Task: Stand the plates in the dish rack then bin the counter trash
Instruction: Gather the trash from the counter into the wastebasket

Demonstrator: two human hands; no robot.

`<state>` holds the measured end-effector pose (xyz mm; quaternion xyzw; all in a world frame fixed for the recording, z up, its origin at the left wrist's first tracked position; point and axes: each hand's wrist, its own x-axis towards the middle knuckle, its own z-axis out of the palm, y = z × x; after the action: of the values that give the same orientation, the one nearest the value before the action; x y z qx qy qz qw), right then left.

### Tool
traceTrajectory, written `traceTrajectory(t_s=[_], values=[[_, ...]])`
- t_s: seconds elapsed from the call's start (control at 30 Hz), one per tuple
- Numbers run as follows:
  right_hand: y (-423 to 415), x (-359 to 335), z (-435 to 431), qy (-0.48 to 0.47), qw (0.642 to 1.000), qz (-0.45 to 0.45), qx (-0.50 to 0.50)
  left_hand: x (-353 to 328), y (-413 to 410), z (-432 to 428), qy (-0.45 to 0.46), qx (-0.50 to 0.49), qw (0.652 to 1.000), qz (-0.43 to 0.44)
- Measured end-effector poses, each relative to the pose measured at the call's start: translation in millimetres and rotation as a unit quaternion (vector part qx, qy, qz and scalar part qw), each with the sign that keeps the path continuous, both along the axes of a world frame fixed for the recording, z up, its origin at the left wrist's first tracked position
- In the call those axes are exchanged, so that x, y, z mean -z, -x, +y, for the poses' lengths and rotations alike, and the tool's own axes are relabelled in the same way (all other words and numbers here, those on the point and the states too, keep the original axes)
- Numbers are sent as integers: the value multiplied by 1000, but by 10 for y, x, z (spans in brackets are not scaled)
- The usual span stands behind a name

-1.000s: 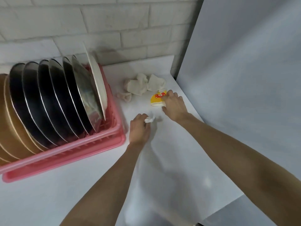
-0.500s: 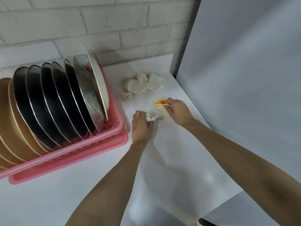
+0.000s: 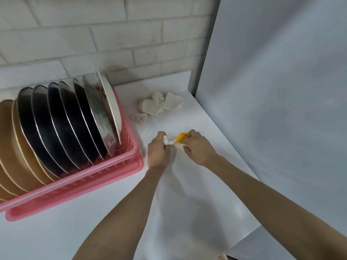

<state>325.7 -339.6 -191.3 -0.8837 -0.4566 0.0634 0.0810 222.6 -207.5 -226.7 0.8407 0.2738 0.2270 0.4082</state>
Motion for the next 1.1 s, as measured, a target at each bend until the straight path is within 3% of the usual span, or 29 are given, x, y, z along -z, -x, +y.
traceTrajectory(t_s=[0.07, 0.2, 0.3, 0.37, 0.43, 0.57, 0.77, 0.97, 1.1], values=[[26, 50, 1, -10, 999, 18, 33, -10, 7, 1, -9, 12, 1000, -14], [-8, 23, 53, -153, 967, 154, 130, -9, 2, 1, -18, 13, 1000, 7], [-126, -40, 91, -157, 955, 186, 172, -20, -13, -6, -21, 17, 999, 29], [-171, -61, 115, -115, 970, 151, 151, 1, -19, 0, -30, 13, 999, 36], [-147, -49, 141, -37, 991, 61, 116, 21, -15, -2, -26, 9, 999, 36], [-92, 32, 131, 35, 994, -83, 68, 34, -17, -15, -15, -10, 1000, 20], [-110, 95, 158, 32, 998, -15, 59, 66, -31, -4, 25, -38, 999, 13], [-126, 59, 200, 66, 996, -38, 45, 137, -47, 24, 60, -46, 997, 6], [-59, 66, 187, 80, 995, -49, 36, 106, -47, 37, 27, -33, 999, 16]])
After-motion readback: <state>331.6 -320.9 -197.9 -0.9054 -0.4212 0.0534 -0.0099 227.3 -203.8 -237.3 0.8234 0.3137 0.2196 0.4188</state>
